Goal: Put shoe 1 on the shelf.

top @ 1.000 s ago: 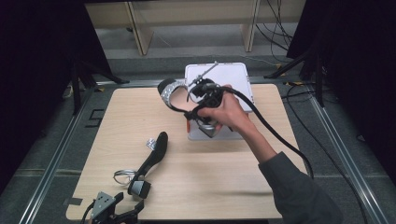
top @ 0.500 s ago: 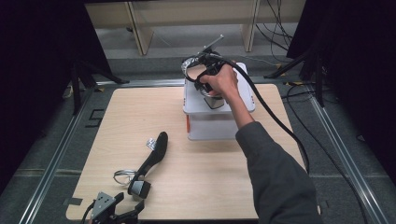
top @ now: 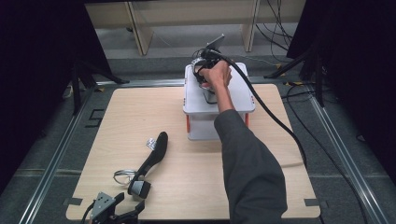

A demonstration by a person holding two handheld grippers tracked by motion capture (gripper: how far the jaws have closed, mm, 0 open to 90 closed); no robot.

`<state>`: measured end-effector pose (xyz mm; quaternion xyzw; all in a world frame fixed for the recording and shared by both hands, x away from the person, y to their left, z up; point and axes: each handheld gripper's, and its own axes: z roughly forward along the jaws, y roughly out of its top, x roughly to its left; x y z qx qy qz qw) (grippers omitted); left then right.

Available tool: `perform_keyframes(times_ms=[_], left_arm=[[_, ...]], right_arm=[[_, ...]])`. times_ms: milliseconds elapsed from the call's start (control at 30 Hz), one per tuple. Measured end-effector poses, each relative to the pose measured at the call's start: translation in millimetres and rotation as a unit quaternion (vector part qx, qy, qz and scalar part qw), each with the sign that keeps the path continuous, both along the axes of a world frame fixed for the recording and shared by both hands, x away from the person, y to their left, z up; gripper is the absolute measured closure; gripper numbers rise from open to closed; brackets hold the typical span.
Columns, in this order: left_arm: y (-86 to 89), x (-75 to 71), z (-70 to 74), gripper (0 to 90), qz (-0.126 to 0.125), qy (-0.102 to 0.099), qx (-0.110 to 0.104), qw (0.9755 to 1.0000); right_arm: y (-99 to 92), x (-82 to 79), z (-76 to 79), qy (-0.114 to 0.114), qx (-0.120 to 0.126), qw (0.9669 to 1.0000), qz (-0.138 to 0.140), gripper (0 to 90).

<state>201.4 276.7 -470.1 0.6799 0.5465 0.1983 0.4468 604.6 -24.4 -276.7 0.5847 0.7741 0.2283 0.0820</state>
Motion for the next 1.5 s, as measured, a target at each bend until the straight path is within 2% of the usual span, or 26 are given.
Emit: perform_keyframes(times_ms=[33,100,133,267,400,433,467,500,567,667,767,867,900,933,967,1033,1067,1100,1133,1167,1233,1267,1333,1400,1467,1500], left_arm=[[0.0,0.3,-0.1,15.0,0.000,-0.002,-0.003,1.0000],[-0.1,-0.5,0.8,15.0,0.001,0.005,0.005,1.0000],[-0.1,0.1,-0.3,15.0,-0.002,-0.001,0.000,1.0000],[-0.3,-0.1,0.1,15.0,-0.001,0.001,0.001,1.0000],[-0.1,0.4,0.0,15.0,0.000,-0.001,-0.002,1.0000],[-0.3,-0.4,0.4,15.0,0.000,0.002,0.002,1.0000],[0.3,-0.7,0.8,15.0,-0.004,0.001,0.005,1.0000],[0.3,-0.7,0.8,15.0,-0.004,0.001,0.005,1.0000],[-0.4,-0.2,0.8,15.0,0.000,0.003,0.003,1.0000],[0.2,-1.0,1.5,15.0,-0.003,0.006,0.010,0.9999],[-0.2,-0.6,1.3,15.0,0.001,0.007,0.011,0.9999],[0.0,-0.8,0.9,15.0,0.001,0.004,0.010,0.9999],[0.0,-0.3,0.8,15.0,0.002,0.003,0.009,1.0000],[0.0,0.8,-0.4,15.0,0.000,-0.002,0.004,1.0000],[0.8,0.3,-0.1,15.0,0.001,0.000,0.008,1.0000],[1.7,-0.1,0.6,15.0,0.005,0.002,0.012,0.9999],[1.5,1.2,-0.2,15.0,0.007,-0.004,0.002,1.0000],[2.1,1.0,0.9,15.0,0.012,0.003,0.007,0.9999],[3.1,1.7,1.1,15.0,0.012,0.006,0.012,0.9998],[2.5,3.3,0.1,15.0,0.022,0.002,0.001,0.9998],[3.8,5.6,0.5,14.9,0.022,0.003,0.001,0.9998],[3.3,7.5,1.2,15.0,0.025,0.003,-0.002,0.9997],[3.0,11.3,1.9,16.0,0.023,-0.005,-0.002,0.9997],[2.9,15.2,2.0,17.8,0.020,-0.005,0.002,0.9998],[3.2,20.0,1.3,19.5,0.021,-0.001,0.004,0.9998],[4.9,23.6,1.3,21.2,0.022,-0.003,0.006,0.9997]], right_arm=[[-0.7,1.4,-3.1,0.002,-0.007,0.9999,-0.011,42.5],[-1.8,1.4,-4.6,0.005,-0.010,0.9999,-0.009,42.4],[-0.1,0.7,-8.3,0.014,-0.008,0.9996,-0.024,42.1],[2.5,0.4,-8.8,0.010,-0.013,0.9995,-0.026,41.7],[6.2,-1.7,-10.2,0.006,-0.001,0.9994,-0.034,35.1],[5.9,-1.7,-9.2,0.012,0.014,0.9991,-0.037,30.1],[3.9,-2.3,-6.7,0.001,0.030,0.9990,-0.034,25.6],[3.9,-2.3,-6.7,0.001,0.030,0.9990,-0.034,25.6],[4.4,-4.1,-1.9,0.006,0.050,0.9976,-0.047,21.3],[-3.0,-8.1,6.7,0.010,0.064,0.9973,-0.034,23.3],[-8.4,-9.3,13.8,-0.006,0.081,0.9962,-0.032,25.0],[-18.0,-16.5,29.4,-0.022,0.099,0.9948,-0.008,25.6],[-21.9,-18.4,33.0,-0.037,0.100,0.9943,0.009,25.6],[-21.9,-18.4,33.0,-0.037,0.100,0.9943,0.009,25.6],[-29.4,-23.8,38.8,-0.064,0.104,0.9918,0.039,25.6],[-31.8,-27.0,41.3,-0.067,0.101,0.9915,0.047,25.6],[-35.9,-33.3,45.6,-0.071,0.096,0.9911,0.058,25.6],[-39.7,-38.7,49.3,-0.077,0.093,0.9903,0.068,26.0],[-43.8,-44.4,52.7,-0.086,0.089,0.9885,0.087,27.7],[-51.8,-58.5,58.3,-0.099,0.071,0.9860,0.113,28.4],[-55.2,-63.9,59.5,-0.108,0.071,0.9846,0.117,28.5],[-68.6,-82.7,61.4,-0.113,0.089,0.9801,0.137,28.9],[-72.9,-88.4,61.0,-0.112,0.095,0.9789,0.142,28.8],[-86.5,-101.8,57.1,-0.128,0.097,0.9731,0.165,28.3],[-99.4,-118.3,51.4,-0.138,0.095,0.9697,0.178,27.9],[-114.4,-135.6,44.7,-0.141,0.093,0.9685,0.184,27.3]])
